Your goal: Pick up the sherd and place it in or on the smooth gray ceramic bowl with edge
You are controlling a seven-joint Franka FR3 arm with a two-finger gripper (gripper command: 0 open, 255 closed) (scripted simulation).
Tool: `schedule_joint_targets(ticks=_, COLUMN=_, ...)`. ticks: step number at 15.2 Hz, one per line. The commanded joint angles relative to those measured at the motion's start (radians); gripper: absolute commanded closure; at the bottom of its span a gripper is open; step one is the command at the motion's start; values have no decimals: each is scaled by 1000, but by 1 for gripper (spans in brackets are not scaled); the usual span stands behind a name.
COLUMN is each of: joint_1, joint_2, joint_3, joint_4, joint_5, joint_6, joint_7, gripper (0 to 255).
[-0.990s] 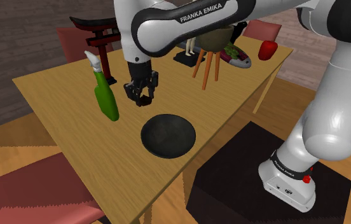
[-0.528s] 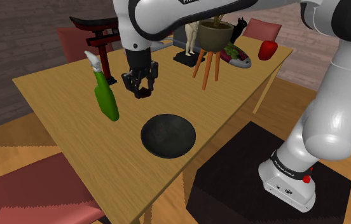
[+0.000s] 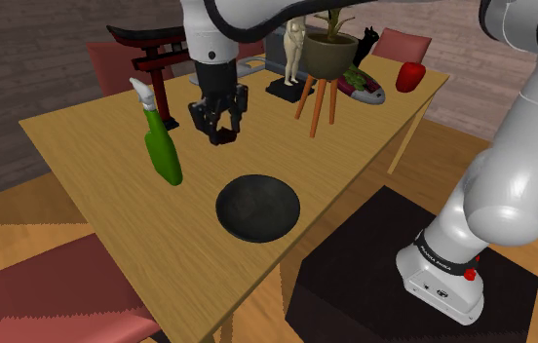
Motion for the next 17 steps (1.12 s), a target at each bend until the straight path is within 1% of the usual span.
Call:
schedule_joint_targets(ticks=1, joint_1=7, joint_2=-66, joint_3=13, joint_4=-78, joint_5=27, joint_6=16, joint_7=16, gripper=255)
schedule_joint_targets(ticks=5, joint_1=29, joint_2=-188, joint_3=36, joint_4=-205, joint_5=83, joint_6=34, joint_7=47, gripper=255)
schedule_joint_targets(ticks=10, joint_1=70, joint_2=-328, joint_3=66, joint_4=-333, joint_5=154, joint_6=36, joint_7=91, gripper=255)
schedule_joint_targets(ticks=11, joint_1=73, joint_2=-337, joint_3=68, joint_4=-340, joint_5=159, joint_6=36, joint_7=94, gripper=255)
schedule_joint_targets(ticks=17, joint_1=75, joint_2=-326, joint_3=75, joint_4=-410, joint_5=157, joint_6=117, joint_7=96, gripper=255)
